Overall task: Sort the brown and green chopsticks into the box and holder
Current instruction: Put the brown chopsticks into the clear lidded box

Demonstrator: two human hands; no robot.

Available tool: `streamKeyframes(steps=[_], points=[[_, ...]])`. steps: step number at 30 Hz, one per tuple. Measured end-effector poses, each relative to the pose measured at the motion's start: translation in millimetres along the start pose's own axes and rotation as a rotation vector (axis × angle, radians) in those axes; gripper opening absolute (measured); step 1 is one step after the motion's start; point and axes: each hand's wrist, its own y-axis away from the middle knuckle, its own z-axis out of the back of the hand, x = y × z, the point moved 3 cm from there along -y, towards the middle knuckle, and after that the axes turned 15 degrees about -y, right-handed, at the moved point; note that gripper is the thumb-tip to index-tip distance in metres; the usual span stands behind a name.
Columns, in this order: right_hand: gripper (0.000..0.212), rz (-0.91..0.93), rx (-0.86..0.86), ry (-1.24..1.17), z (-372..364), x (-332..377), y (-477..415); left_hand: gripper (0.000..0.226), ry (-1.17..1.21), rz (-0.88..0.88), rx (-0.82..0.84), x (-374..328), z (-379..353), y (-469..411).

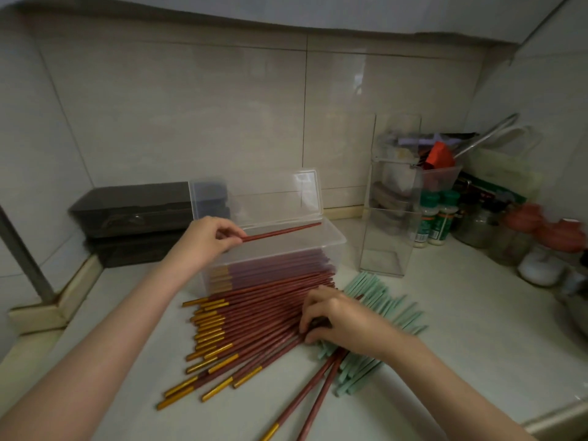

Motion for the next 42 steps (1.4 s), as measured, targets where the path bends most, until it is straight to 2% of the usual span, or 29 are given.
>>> streamKeyframes(steps=[4, 10, 12, 17, 19, 25, 33, 39, 42], points=[[0.013, 0.005, -0.03, -0.037, -1.4, -0.2, -0.7, 0.012, 0.002, 0.049, 0.106, 10.2, -17.8, -17.8], [0.008, -0.02, -0.2, -0.183, 16.6, -0.6, 5.3, 0.014, -0.042, 0.035, 0.253, 11.3, -29.3, -23.5], [0.008, -0.036, -0.248, -0.219, 23.1, -0.8, 7.6, 0.014, -0.006, 0.041, 0.206, 8.4, -25.9, -20.6], [0.008, -0.033, -0.333, -0.223, 41.6, 3.6, 10.6, 0.017, 0.113, -0.047, -0.11, -3.4, -8.6, 14.5], [0.008, -0.029, -0.386, -0.207, 52.8, 5.6, 9.9, 0.019, 0.104, -0.103, -0.149, -5.2, -7.3, 39.4], [0.006, -0.047, -0.496, -0.135, 81.9, 11.0, -16.1, 0.024, 0.039, -0.16, 0.113, 8.5, -49.4, 92.6], [0.005, -0.11, -0.437, -0.005, 84.6, 14.6, -86.3, 0.02, -0.011, -0.166, 0.122, 7.0, -65.4, 97.4], [0.008, -0.2, -0.23, 0.011, 62.1, 3.2, -114.0, 0.017, -0.026, -0.152, 0.105, 8.3, -65.8, 97.5], [0.011, -0.195, -0.205, -0.003, 55.7, 6.2, -112.0, 0.018, -0.027, -0.136, 0.105, 8.6, -66.1, 96.7]])
